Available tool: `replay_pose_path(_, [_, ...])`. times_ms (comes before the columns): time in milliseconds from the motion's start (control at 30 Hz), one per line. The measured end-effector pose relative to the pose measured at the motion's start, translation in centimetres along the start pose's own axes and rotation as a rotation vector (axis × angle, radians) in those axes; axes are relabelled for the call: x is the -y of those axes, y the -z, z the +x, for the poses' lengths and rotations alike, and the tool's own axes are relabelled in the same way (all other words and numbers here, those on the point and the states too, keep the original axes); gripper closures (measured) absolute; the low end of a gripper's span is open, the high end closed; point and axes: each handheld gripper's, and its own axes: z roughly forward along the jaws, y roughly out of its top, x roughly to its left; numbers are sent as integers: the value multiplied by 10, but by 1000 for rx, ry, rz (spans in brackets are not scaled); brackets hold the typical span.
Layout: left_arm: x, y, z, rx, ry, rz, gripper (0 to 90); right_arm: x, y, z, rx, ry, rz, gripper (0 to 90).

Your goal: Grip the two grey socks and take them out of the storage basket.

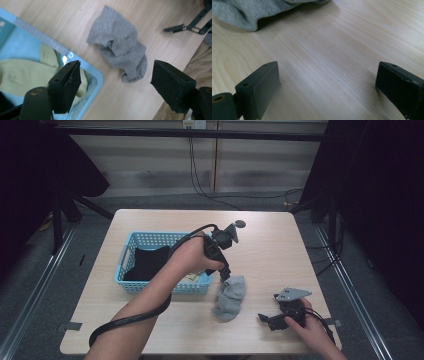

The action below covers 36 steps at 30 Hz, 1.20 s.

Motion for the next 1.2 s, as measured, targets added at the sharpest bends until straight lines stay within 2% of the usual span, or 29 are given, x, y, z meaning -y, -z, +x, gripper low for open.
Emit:
replay_pose_path(300, [30,-7,-5,13,25,17,201,0,0,0,0,0,0,47])
replay_pose_path(333, [37,-9,-5,22,25,8,193,0,0,0,0,1,-1,47])
replay_pose_path(367, [37,-9,-5,22,25,8,193,0,0,0,0,1,-1,47])
replay_pose_path(667, [72,-22,-8,50,30,-40,192,0,0,0,-2,2,0,47])
replay_pose_path(867, [94,-33,-9,50,41,-59,194,0,0,0,-1,0,2,47])
replay_pose_path(1033, [105,-39,-9,55,40,-71,199,0,0,0,-1,2,1,47])
replay_pose_path(1200, [119,-50,-9,51,38,-106,204,0,0,0,-2,2,2,47])
